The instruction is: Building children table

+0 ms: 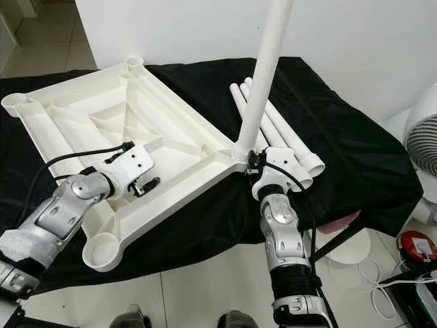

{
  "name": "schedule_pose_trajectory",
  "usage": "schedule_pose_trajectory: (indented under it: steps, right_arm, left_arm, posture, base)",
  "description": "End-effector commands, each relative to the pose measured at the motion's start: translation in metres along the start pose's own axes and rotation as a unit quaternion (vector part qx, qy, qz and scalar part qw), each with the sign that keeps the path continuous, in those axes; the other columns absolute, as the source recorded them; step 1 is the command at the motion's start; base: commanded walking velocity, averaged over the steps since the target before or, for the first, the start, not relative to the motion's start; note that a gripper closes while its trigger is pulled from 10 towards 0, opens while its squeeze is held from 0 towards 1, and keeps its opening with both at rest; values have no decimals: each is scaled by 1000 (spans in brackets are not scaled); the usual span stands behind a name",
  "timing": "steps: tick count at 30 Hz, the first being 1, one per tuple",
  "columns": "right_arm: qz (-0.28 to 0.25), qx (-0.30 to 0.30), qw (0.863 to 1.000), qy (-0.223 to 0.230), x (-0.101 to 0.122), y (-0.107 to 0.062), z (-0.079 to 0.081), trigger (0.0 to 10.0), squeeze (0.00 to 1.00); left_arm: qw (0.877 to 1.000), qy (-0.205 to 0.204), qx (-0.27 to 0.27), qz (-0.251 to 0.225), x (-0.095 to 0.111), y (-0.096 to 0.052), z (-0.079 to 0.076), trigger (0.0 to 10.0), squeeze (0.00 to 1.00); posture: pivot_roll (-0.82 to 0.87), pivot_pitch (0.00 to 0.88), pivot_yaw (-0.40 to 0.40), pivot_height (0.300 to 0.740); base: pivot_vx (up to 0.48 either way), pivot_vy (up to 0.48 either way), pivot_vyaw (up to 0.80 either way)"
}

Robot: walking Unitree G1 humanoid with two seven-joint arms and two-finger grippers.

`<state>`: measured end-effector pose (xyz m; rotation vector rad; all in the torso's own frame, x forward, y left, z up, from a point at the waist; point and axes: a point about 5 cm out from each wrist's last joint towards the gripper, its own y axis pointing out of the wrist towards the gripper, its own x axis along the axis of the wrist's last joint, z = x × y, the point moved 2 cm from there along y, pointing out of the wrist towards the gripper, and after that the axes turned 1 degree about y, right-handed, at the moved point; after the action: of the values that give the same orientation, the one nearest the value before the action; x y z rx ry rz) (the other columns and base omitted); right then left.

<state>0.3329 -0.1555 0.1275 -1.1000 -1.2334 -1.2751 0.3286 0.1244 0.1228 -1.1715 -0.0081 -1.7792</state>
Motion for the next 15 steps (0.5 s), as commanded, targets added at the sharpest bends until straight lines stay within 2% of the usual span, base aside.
schedule_pose_trajectory:
  steps: [1, 2, 3, 5, 6, 8, 10, 11, 13, 15]
  right_arm:
    - [0, 0, 1000, -1, 0, 1, -2, 10000, 0]
    - [0, 0, 1000, -1, 0, 1, -2, 10000, 0]
    - [0, 1, 1000, -2, -1, 1, -3, 10000, 0]
    - [0, 1, 1000, -2, -1, 1, -3, 10000, 0]
    - [1, 0, 1000, -2, -1, 1, -4, 10000, 0]
    - [1, 0, 1000, -2, -1, 1, -4, 10000, 0]
    - [3, -1, 1000, -5, -1, 4, -7, 10000, 0]
    - [3, -1, 1000, -5, -1, 4, -7, 10000, 0]
    - [2, 1, 1000, -9, 1, 8, -8, 10000, 0]
    - [2, 3, 1000, -10, 1, 10, -9, 10000, 0]
  left_arm:
    - [990, 7, -143, 13, -10, -9, -36, 10000, 0]
    - [990, 7, -143, 13, -10, -9, -36, 10000, 0]
    - [983, 9, -185, 12, -11, -19, -50, 10000, 0]
    - [983, 9, -185, 12, -11, -19, -50, 10000, 0]
    - [975, 7, -223, 9, -12, -28, -64, 10000, 0]
    - [975, 7, -223, 9, -12, -28, -64, 10000, 0]
    - [960, -7, -280, 4, -11, -38, -89, 10000, 0]
    - [960, -7, -280, 4, -11, -38, -89, 10000, 0]
    - [954, -12, -298, 4, -10, -39, -99, 10000, 0]
    - [955, -12, -295, 6, -10, -38, -99, 10000, 0]
  posture:
    - [3, 0, -21, 740]
    - [3, 0, -21, 740]
    - [3, 0, -21, 740]
    - [3, 0, -21, 740]
    - [7, 0, -23, 740]
    - [7, 0, -23, 740]
    - [18, 0, -32, 740]
    - [18, 0, -32, 740]
    - [18, 0, -32, 740]
    - [18, 0, -32, 740]
  base:
    - [0, 0, 0]
    - [0, 0, 0]
    - [0, 0, 0]
    - [0, 0, 0]
    - [0, 0, 0]
    - [0, 0, 0]
    - [0, 0, 0]
    - [0, 0, 0]
    - [0, 0, 0]
    - [0, 0, 0]
